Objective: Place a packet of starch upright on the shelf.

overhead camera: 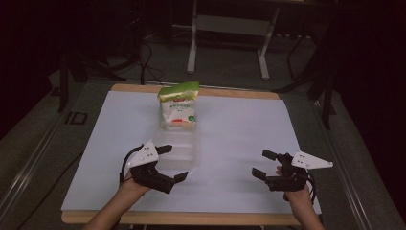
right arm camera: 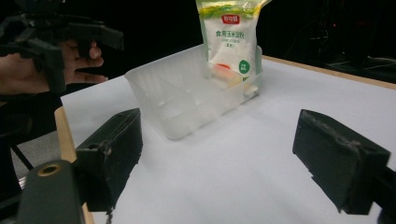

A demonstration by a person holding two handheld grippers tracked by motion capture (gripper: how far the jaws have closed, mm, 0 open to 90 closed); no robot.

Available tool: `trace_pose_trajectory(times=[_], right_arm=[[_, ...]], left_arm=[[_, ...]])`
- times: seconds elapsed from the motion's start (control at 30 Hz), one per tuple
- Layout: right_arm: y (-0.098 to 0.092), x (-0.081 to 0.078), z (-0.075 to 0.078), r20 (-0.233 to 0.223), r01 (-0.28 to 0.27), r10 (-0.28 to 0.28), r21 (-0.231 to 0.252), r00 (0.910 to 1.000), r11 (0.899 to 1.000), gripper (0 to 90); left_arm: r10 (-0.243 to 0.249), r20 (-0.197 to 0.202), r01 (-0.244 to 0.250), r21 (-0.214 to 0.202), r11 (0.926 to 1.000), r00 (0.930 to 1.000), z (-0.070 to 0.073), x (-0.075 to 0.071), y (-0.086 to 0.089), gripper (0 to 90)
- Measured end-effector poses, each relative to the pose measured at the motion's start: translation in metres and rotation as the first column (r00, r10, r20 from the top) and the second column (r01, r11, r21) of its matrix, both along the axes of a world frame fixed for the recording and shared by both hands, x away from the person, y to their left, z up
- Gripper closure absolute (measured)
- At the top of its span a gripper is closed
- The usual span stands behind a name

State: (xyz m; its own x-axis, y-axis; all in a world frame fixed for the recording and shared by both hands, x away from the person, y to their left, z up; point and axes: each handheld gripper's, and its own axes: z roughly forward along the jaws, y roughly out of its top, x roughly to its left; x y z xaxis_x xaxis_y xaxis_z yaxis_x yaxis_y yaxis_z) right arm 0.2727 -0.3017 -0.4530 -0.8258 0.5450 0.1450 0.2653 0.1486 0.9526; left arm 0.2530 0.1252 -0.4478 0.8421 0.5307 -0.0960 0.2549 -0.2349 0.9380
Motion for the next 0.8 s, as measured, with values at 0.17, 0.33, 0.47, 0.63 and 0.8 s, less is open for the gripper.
trace_pose_trajectory(times=[0.17, 0.33, 0.47, 0.63, 0.8], right_arm=[[0.002, -0.001, -0.003, 0.013, 0.013, -0.013, -0.034, 0.9998, 0.999, 14.1], [0.003, -0.002, -0.006, 0.017, 0.011, -0.011, -0.046, 0.9998, 0.999, 13.8], [0.001, -0.002, -0.009, 0.023, 0.021, -0.020, -0.036, 0.9995, 0.999, 13.8], [-0.001, -0.001, -0.013, 0.023, 0.033, -0.032, -0.038, 0.9992, 0.999, 13.8], [-0.001, 0.000, -0.016, 0.010, 0.030, -0.029, -0.042, 0.9995, 0.999, 13.8]], left_arm=[[-0.036, -0.017, 0.036, -0.028, 0.9990, 0.9992, -0.011, -0.001, -0.006, 0.0], [-0.072, -0.001, 0.072, -0.010, 0.9973, 0.9974, -0.021, -0.002, -0.015, 0.0], [-0.103, 0.012, 0.103, -0.015, 0.9946, 0.9946, -0.027, -0.003, -0.020, 0.0], [-0.139, 0.014, 0.139, 0.018, 0.9901, 0.9902, -0.034, -0.008, -0.029, 0.0], [-0.160, 0.016, 0.160, 0.037, 0.9865, 0.9869, -0.043, -0.012, -0.035, 0.0]])
